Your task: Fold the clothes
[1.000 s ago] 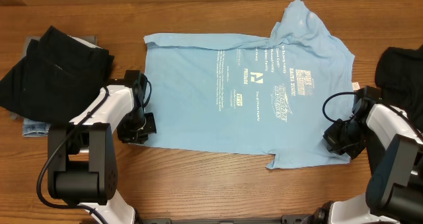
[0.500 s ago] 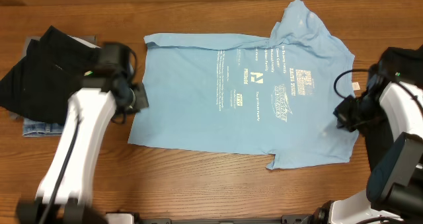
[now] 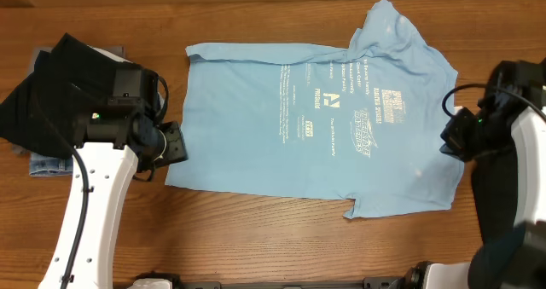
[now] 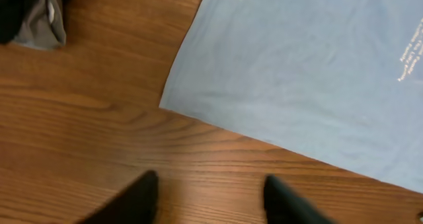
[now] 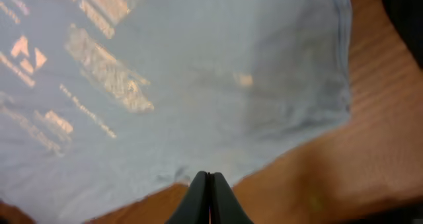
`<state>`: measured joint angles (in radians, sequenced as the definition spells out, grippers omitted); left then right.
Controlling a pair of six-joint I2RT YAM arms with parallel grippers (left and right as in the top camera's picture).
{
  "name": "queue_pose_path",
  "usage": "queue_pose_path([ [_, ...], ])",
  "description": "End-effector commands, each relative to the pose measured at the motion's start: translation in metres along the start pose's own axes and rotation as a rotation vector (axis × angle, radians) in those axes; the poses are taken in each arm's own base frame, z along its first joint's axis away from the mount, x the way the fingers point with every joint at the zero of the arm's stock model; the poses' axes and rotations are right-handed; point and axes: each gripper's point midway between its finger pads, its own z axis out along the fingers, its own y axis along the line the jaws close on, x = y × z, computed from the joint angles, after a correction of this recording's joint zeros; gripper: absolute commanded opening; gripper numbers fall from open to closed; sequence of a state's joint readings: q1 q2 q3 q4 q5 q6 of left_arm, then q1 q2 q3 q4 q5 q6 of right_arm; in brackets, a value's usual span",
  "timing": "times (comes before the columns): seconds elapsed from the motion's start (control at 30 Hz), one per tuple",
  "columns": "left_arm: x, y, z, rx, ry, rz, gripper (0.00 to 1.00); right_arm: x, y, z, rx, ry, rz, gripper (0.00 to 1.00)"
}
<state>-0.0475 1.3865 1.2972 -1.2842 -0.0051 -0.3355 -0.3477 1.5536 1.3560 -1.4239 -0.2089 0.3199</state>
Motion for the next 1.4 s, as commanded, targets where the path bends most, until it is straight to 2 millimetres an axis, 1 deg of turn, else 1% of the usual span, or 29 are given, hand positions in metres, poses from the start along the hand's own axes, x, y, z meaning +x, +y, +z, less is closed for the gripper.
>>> queue_pose_path([
  [0.0,0.002,0.0,0.002,0.004,0.007,-0.011,0.88,0.017,0.002,-0.033,-0.047,-0.066,0.033,0.04],
  [0.03,0.002,0.0,0.002,0.004,0.007,-0.01,0.97,0.021,0.001,-0.037,-0.05,-0.074,0.031,0.04],
  [0.07,0.002,0.0,0.002,0.004,0.007,-0.01,1.0,0.029,-0.001,-0.043,-0.053,-0.09,0.028,0.04],
  [0.17,0.001,0.0,0.002,0.001,0.005,-0.01,1.0,0.048,-0.01,-0.058,-0.054,-0.153,0.041,0.04],
  [0.23,0.0,0.0,0.002,0.002,-0.002,-0.01,1.0,0.057,-0.019,-0.069,-0.038,-0.211,0.083,0.08],
  [0.27,-0.001,0.0,0.002,0.003,-0.003,-0.01,1.0,0.06,-0.025,-0.074,-0.031,-0.242,0.112,0.11],
  [0.3,-0.001,0.0,0.002,0.003,-0.003,-0.01,1.0,0.063,-0.03,-0.079,-0.029,-0.272,0.14,0.23],
  [0.37,-0.001,0.0,0.002,0.003,-0.003,-0.01,1.0,0.067,-0.036,-0.088,-0.044,-0.318,0.169,0.33],
  [0.5,0.0,0.0,0.002,0.003,-0.003,-0.01,1.0,0.083,-0.048,-0.096,-0.046,-0.342,0.209,0.44],
  [0.53,0.0,0.0,0.002,0.002,-0.003,-0.01,1.0,0.088,-0.05,-0.097,-0.043,-0.336,0.216,0.47],
  [0.57,0.0,0.0,0.002,0.002,-0.003,-0.01,1.0,0.092,-0.051,-0.097,-0.04,-0.329,0.217,0.53],
  [0.6,0.0,0.0,0.002,0.003,-0.003,-0.01,1.0,0.097,-0.053,-0.095,-0.033,-0.313,0.221,0.63],
  [0.63,0.0,0.0,0.002,0.002,-0.003,-0.01,1.0,0.099,-0.054,-0.095,-0.028,-0.303,0.223,0.7],
  [0.7,0.0,0.0,0.002,0.003,-0.003,-0.01,1.0,0.102,-0.054,-0.09,-0.028,-0.278,0.227,0.79],
  [0.73,0.0,0.0,0.002,0.003,-0.003,-0.01,1.0,0.105,-0.053,-0.084,-0.034,-0.25,0.23,0.83],
  [0.87,0.0,0.0,0.002,0.002,-0.003,-0.01,1.0,0.109,-0.06,-0.06,-0.01,-0.185,0.267,0.84],
  [0.93,0.0,0.0,0.002,0.003,-0.003,-0.01,1.0,0.112,-0.065,-0.044,0.01,-0.142,0.29,0.84],
  [1.0,0.0,0.0,0.002,0.003,-0.003,-0.01,1.0,0.112,-0.07,-0.024,0.027,-0.114,0.301,0.84],
  [1.03,0.0,0.0,0.002,0.003,-0.003,-0.01,1.0,0.109,-0.07,-0.015,0.021,-0.108,0.301,0.84],
  [1.1,0.0,0.0,0.002,0.003,-0.003,-0.01,1.0,0.105,-0.061,-0.002,-0.033,-0.083,0.269,0.86],
  [1.2,0.0,0.0,0.002,0.003,-0.003,-0.01,1.0,0.1,-0.056,0.009,-0.06,-0.06,0.26,0.86],
  [1.23,0.0,0.0,0.002,0.003,-0.003,-0.01,1.0,0.096,-0.053,0.012,-0.071,-0.055,0.236,0.83],
  [1.27,0.0,0.0,0.002,0.003,-0.003,-0.01,1.0,0.093,-0.047,0.013,-0.103,-0.048,0.199,0.74],
  [1.3,0.0,0.0,0.002,0.003,-0.003,-0.01,1.0,0.089,-0.041,0.013,-0.129,-0.051,0.163,0.51],
  [1.33,0.0,0.0,0.002,0.003,-0.003,-0.01,1.0,0.084,-0.038,0.014,-0.144,-0.06,0.141,0.22],
  [1.37,0.0,0.0,0.002,0.002,-0.003,-0.01,1.0,0.078,-0.037,0.015,-0.147,-0.072,0.137,0.04],
])
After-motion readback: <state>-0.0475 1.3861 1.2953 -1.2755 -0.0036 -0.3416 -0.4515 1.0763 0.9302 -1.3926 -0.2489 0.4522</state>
